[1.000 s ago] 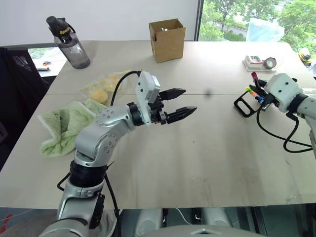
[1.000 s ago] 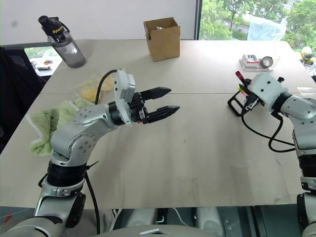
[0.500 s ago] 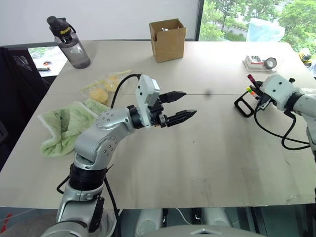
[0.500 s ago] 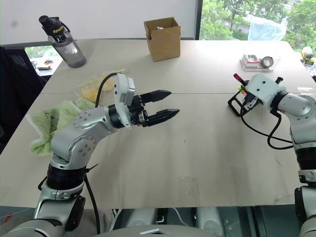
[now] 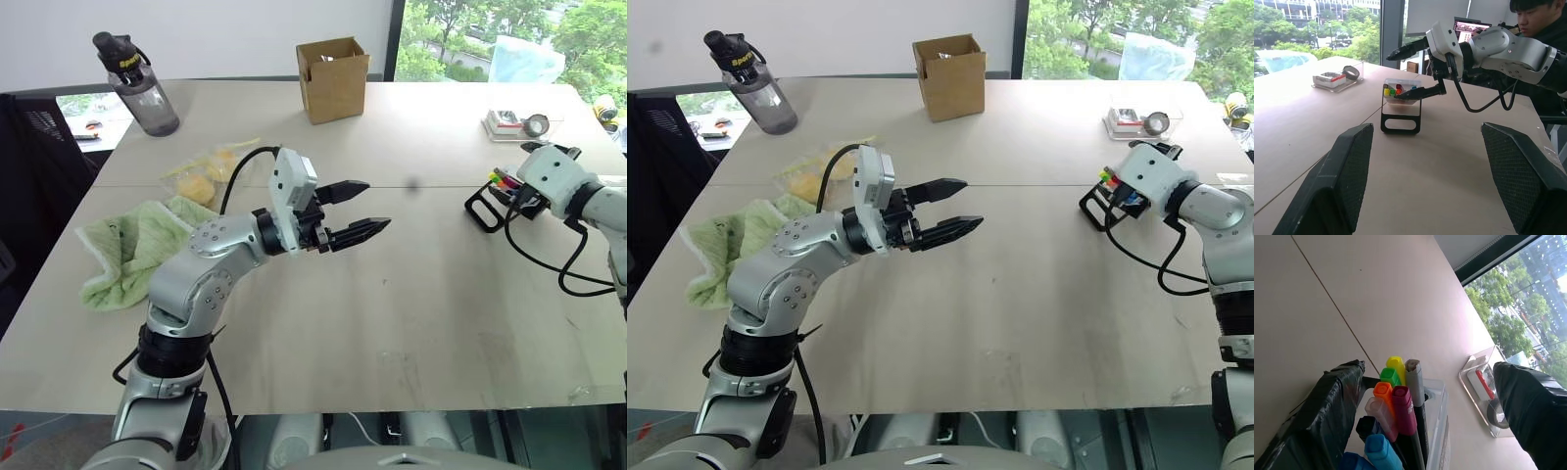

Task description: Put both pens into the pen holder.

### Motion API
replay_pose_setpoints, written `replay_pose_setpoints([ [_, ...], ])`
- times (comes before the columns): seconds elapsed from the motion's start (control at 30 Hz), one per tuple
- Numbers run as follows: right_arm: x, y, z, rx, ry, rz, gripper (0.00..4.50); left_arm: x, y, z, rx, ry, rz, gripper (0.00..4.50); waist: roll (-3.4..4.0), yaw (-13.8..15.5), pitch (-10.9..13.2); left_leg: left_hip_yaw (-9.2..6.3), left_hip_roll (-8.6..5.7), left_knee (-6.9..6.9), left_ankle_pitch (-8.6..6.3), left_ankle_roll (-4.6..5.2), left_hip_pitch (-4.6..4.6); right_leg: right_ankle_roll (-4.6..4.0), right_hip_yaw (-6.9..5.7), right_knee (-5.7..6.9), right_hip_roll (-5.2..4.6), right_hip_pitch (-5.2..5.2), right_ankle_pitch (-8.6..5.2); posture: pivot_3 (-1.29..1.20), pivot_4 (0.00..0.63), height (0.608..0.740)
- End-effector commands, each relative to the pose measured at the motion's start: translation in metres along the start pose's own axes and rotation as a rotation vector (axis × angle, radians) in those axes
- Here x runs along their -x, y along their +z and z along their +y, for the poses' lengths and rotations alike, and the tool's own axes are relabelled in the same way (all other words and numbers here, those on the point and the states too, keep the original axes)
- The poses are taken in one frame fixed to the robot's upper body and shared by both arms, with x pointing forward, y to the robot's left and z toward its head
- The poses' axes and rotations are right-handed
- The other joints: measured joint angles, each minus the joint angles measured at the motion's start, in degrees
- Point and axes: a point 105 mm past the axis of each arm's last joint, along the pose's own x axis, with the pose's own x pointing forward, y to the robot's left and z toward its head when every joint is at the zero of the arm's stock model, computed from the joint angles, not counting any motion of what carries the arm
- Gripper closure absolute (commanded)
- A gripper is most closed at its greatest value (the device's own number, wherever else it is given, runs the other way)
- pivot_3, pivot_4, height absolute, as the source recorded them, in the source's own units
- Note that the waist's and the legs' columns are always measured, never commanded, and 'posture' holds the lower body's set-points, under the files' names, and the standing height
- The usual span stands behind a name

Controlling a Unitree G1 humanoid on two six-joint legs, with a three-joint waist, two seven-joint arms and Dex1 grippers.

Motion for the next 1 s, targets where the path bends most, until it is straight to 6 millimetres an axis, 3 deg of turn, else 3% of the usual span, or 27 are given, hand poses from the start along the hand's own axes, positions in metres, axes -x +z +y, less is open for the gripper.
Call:
replay_pose_setpoints([
  [0.03, 0.007, 0.017, -0.016, -0.015, -0.069, -0.093, 0.02, -0.002, 0.015, -0.006, -0.056, -0.03, -0.044, 0.86, 0.0, 0.0, 0.0, 0.0, 0.0, 0.0, 0.0, 0.0, 0.0, 0.0, 0.0, 0.0, 0.0, 0.0, 0.0, 0.0, 0.15, 0.736],
  [0.27, 0.016, 0.048, 0.004, -0.273, 0.041, -0.32, 0.02, 0.0, 0.013, -0.003, -0.053, -0.008, -0.038, 0.86, 0.0, 0.1, 0.0, -0.03, 0.01, 0.0, 0.0, 0.0, -0.01, 0.0, -0.02, 0.0, 0.0, 0.01, 0.0, 0.0, 0.15, 0.736],
  [0.43, 0.036, 0.061, 0.053, -0.541, 0.27, -0.448, 0.02, 0.007, 0.001, 0.002, -0.03, 0.062, -0.024, 0.86, 0.0, 0.3, 0.0, -0.11, 0.02, -0.01, -0.01, 0.01, -0.01, 0.01, -0.05, -0.01, -0.04, 0.04, 0.0, 0.0, 0.15, 0.736],
  [0.6, 0.06, 0.027, 0.114, -0.792, 0.405, -0.34, 0.02, 0.023, -0.011, -0.001, 0.071, 0.136, -0.056, 0.86, 0.0, 0.4, 0.0, -0.15, 0.01, 0.0, -0.05, 0.08, 0.0, 0.0, -0.09, -0.01, -0.13, 0.08, 0.0, 0.0, 0.15, 0.736],
  [0.7, 0.077, -0.001, 0.144, -0.763, 0.452, -0.241, 0.02, 0.044, -0.028, -0.002, 0.125, 0.225, -0.01, 0.86, 0.03, 0.3, 0.0, -0.13, 0.0, 0.01, -0.11, 0.19, 0.04, 0.0, -0.07, 0.02, -0.14, 0.08, 0.0, 0.0, 0.15, 0.736],
  [0.8, 0.085, -0.015, 0.154, -0.694, 0.458, -0.208, 0.02, 0.062, -0.048, -0.009, 0.162, 0.289, 0.051, 0.86, 0.05, -0.3, 0.0, -0.07, 0.02, -0.02, -0.14, 0.23, 0.12, 0.0, -0.02, 0.05, -0.11, 0.08, 0.0, 0.0, 0.15, 0.736],
  [0.93, 0.088, -0.027, 0.146, -0.738, 0.396, -0.218, 0.02, 0.097, -0.089, -0.029, 0.183, 0.382, 0.219, 0.86, 0.06, -1.1, 0.0, 0.06, 0.03, -0.02, -0.16, 0.26, 0.26, -0.02, 0.1, 0.09, -0.07, 0.12, -0.01, 0.0, 0.15, 0.736],
  [1.0, 0.09, -0.035, 0.147, -0.744, 0.377, -0.209, 0.02, 0.106, -0.101, -0.035, 0.184, 0.407, 0.258, 0.86, 0.04, -0.9, 0.0, 0.06, 0.03, -0.02, -0.16, 0.27, 0.3, -0.04, 0.11, 0.1, -0.06, 0.14, -0.02, 0.0, 0.15, 0.736],
])
